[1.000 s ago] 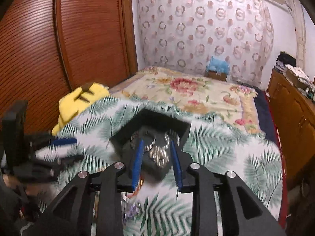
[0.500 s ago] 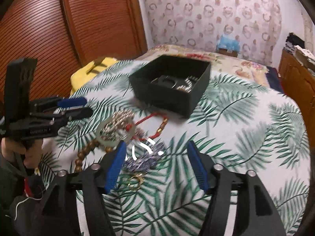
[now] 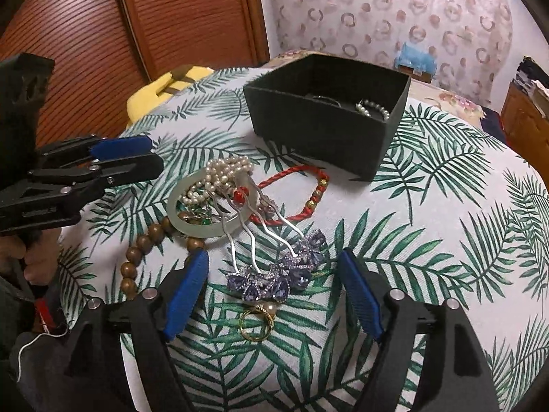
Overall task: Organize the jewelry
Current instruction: 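Grasp the blue crystal hair comb with the right tool, then grasp a pearl strand with the left tool while the right tool lifts the hair comb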
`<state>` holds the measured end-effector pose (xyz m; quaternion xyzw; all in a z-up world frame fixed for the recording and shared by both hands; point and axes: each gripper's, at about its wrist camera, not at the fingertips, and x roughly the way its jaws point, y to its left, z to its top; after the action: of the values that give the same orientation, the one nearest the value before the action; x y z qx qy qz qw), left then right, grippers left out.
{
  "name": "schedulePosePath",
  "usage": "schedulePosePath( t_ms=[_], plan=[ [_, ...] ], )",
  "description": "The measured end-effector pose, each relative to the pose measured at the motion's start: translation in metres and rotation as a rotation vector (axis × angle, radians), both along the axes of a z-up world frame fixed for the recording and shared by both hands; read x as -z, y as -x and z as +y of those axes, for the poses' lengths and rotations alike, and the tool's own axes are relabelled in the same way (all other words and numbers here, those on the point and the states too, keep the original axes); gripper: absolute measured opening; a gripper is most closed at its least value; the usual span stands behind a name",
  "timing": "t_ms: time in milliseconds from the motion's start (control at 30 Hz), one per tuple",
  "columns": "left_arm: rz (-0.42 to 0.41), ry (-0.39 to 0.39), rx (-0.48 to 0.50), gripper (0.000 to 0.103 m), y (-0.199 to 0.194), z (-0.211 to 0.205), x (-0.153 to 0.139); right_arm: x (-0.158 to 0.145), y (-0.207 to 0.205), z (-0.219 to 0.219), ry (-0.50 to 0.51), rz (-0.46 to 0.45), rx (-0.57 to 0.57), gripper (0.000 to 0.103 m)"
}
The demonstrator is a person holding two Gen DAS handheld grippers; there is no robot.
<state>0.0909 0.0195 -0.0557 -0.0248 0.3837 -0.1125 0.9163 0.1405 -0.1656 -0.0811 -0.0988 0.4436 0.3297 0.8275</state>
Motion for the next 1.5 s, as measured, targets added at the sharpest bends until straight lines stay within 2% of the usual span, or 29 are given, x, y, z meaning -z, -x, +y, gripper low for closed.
schedulePosePath(
  t_ms=[100,167,200,467,667,933,1000,1100,1133,1167,1300,1500],
  plan=[
    [0.01,0.01,0.003,0.051,-0.002,0.001,0.002,0.002,0.0,0.004,0.017,-0.011,-0.011,0.079],
    [0.013,0.01,0.005,0.051,-0.004,0.001,0.003,0.002,0.0,0.005,0.032,-0.027,-0.015,0.067],
    [0.013,0.009,0.006,0.051,-0.004,0.0,0.003,0.001,0.0,0.006,0.043,-0.039,-0.014,0.058],
    [0.04,0.017,0.023,0.05,-0.017,-0.005,0.007,-0.003,0.005,-0.005,0.039,-0.044,-0.019,0.058],
    [0.097,0.071,0.031,0.042,-0.037,-0.004,0.014,-0.011,0.009,-0.02,0.048,-0.07,0.005,0.058],
    [0.183,0.175,0.032,0.04,-0.063,0.002,0.029,-0.012,0.011,-0.031,0.045,-0.074,0.027,0.058],
    [0.189,0.189,0.032,0.037,-0.065,0.002,0.03,-0.012,0.011,-0.033,0.041,-0.073,0.03,0.058],
    [0.208,0.216,0.028,0.021,-0.069,0.003,0.031,-0.014,0.011,-0.034,0.036,-0.072,0.033,0.058],
    [0.213,0.221,0.028,0.012,-0.07,0.004,0.031,-0.014,0.011,-0.034,0.035,-0.071,0.034,0.058],
    [0.215,0.216,0.025,0.011,-0.072,0.003,0.031,-0.014,0.011,-0.034,0.035,-0.069,0.035,0.058],
    [0.192,0.199,0.024,0.008,-0.071,0.0,0.022,-0.017,0.012,-0.035,0.034,-0.069,0.035,0.058],
    [0.1,0.158,0.031,0.008,-0.063,-0.006,-0.011,-0.024,0.014,-0.035,0.034,-0.079,0.036,0.058]
  ],
)
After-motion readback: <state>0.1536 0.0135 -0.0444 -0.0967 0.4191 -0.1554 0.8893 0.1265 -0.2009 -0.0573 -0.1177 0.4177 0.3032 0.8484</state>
